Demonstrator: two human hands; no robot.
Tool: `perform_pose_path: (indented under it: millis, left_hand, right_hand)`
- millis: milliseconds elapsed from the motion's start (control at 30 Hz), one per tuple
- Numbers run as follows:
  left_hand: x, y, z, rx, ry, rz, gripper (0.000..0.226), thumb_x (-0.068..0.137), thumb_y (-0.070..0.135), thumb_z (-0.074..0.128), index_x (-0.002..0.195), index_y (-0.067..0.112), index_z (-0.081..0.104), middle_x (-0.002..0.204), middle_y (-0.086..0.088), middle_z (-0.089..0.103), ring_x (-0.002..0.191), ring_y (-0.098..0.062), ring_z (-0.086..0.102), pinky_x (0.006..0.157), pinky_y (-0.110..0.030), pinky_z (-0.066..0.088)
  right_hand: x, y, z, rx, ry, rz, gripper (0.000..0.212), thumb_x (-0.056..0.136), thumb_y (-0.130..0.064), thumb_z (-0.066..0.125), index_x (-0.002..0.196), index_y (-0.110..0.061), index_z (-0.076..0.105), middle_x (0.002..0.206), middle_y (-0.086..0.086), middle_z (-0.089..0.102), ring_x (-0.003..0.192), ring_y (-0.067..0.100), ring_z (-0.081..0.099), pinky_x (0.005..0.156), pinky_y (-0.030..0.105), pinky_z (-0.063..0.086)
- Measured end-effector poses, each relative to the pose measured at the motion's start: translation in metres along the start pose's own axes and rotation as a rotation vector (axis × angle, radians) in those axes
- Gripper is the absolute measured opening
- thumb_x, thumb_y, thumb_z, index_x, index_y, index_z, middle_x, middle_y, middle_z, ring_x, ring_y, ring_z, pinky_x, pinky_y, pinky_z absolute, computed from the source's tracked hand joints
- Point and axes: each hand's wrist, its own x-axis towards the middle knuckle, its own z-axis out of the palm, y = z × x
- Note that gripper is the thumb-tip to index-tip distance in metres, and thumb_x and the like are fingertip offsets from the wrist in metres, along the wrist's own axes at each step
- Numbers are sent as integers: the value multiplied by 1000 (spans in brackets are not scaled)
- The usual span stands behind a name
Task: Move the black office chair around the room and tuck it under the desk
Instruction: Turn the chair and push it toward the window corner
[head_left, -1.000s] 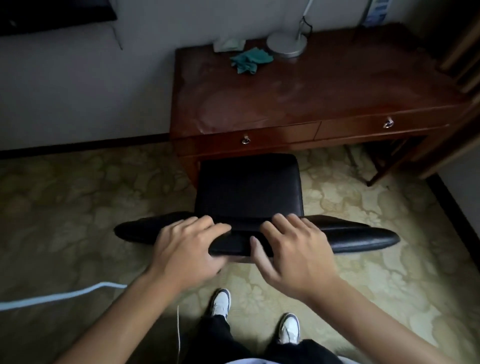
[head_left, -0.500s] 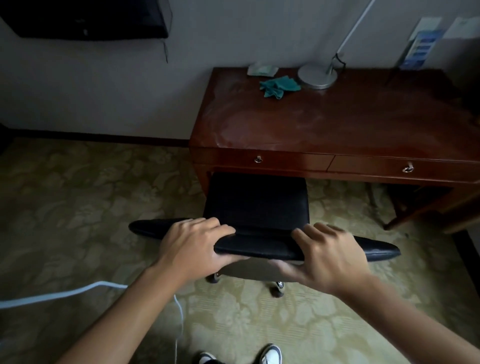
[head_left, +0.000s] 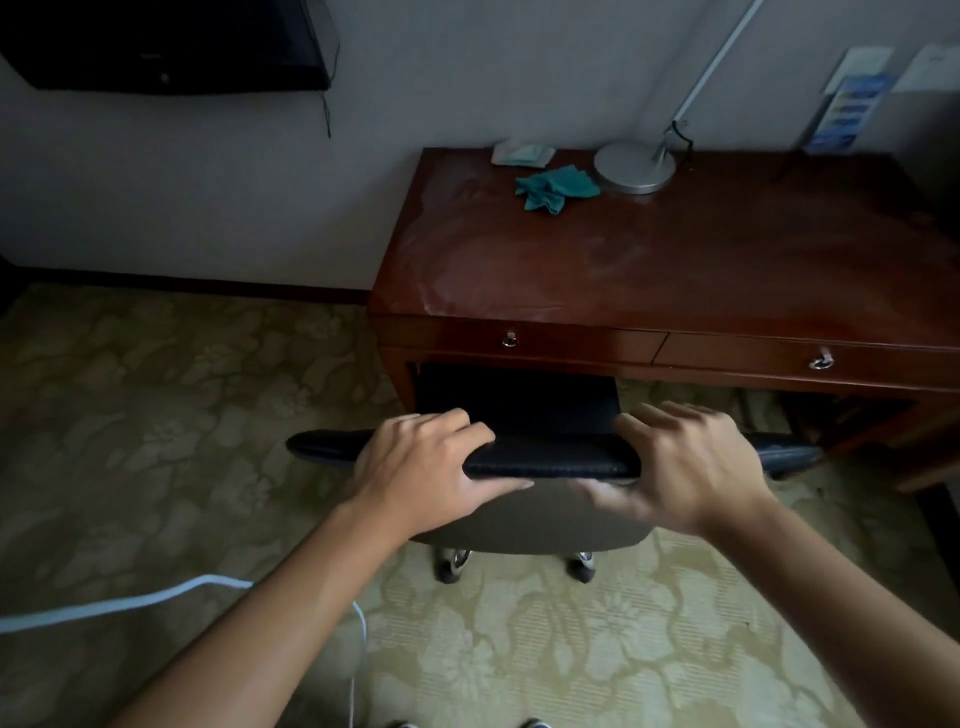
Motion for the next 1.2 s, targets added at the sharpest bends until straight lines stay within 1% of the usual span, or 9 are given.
perform_pose_path:
  millis: [233, 400, 600, 700, 800, 900, 1033, 1100, 1200]
  left_hand:
    - [49, -35, 15, 22, -4, -35, 58, 73, 84, 50, 86, 33, 75, 72, 11, 64, 62, -15, 67, 51, -26, 46]
    - [80, -75, 24, 6, -15, -39, 58, 72, 86, 48, 85, 36, 74, 74, 12, 63, 64, -14, 66, 50, -28, 48]
    - [130, -112, 35, 23, -29, -17, 56, 72, 83, 51, 84, 33, 74, 75, 12, 64, 64, -15, 66, 52, -26, 44]
    - [154, -126, 43, 23, -23, -48, 58, 72, 84, 50, 82, 32, 73, 75, 12, 63, 63, -16, 65, 53, -31, 50]
    - [170, -137, 52, 27, 3, -39, 60, 73, 83, 50, 78, 28, 72, 72, 10, 62, 59, -18, 63, 52, -35, 52]
    - [181, -151, 55, 56, 18, 4, 62, 75, 81, 52, 74, 22, 71, 69, 7, 62, 56, -19, 62, 49, -32, 49]
    - [188, -159, 60, 95, 57, 41, 63, 78, 79, 54, 69, 19, 69, 65, 4, 62, 52, -18, 60, 45, -30, 46]
    - [187, -158, 61, 102, 70, 39, 62, 78, 78, 55, 67, 18, 68, 63, 4, 61, 51, -18, 59, 44, -30, 46]
    - [186, -155, 58, 105, 27, 5, 62, 75, 80, 54, 68, 20, 66, 64, 6, 59, 53, -18, 59, 46, -29, 45]
  right_hand:
    - [52, 15, 15, 10, 12, 44, 72, 76, -89, 28, 68, -24, 58, 61, -8, 56, 51, 16, 55, 47, 23, 25]
    - [98, 20, 36, 27, -43, 42, 78, 70, -94, 24, 79, -26, 63, 72, -8, 62, 62, 16, 60, 49, 27, 35]
    - [157, 40, 52, 42, -72, 84, 81, 63, -97, 24, 84, -29, 64, 72, -10, 62, 64, 18, 62, 51, 29, 42]
    - [190, 58, 58, 15, -81, 69, 79, 62, -97, 23, 77, -28, 59, 68, -11, 53, 64, 20, 62, 53, 30, 38]
    - [212, 70, 65, -12, -71, 47, 78, 62, -98, 21, 70, -28, 54, 65, -8, 56, 60, 22, 60, 52, 30, 35]
    - [222, 69, 70, -26, -14, 57, 76, 64, -97, 21, 64, -27, 52, 58, -10, 51, 50, 20, 51, 47, 27, 31]
    - [225, 71, 71, -21, 12, 50, 73, 68, -94, 24, 61, -25, 49, 55, -9, 49, 46, 20, 48, 46, 26, 28]
    - [225, 70, 70, -20, 25, 55, 72, 69, -94, 24, 59, -25, 45, 54, -9, 44, 43, 19, 41, 45, 26, 26]
    - [222, 68, 69, -10, 28, 55, 72, 70, -93, 24, 59, -25, 45, 54, -9, 44, 42, 19, 37, 45, 25, 27]
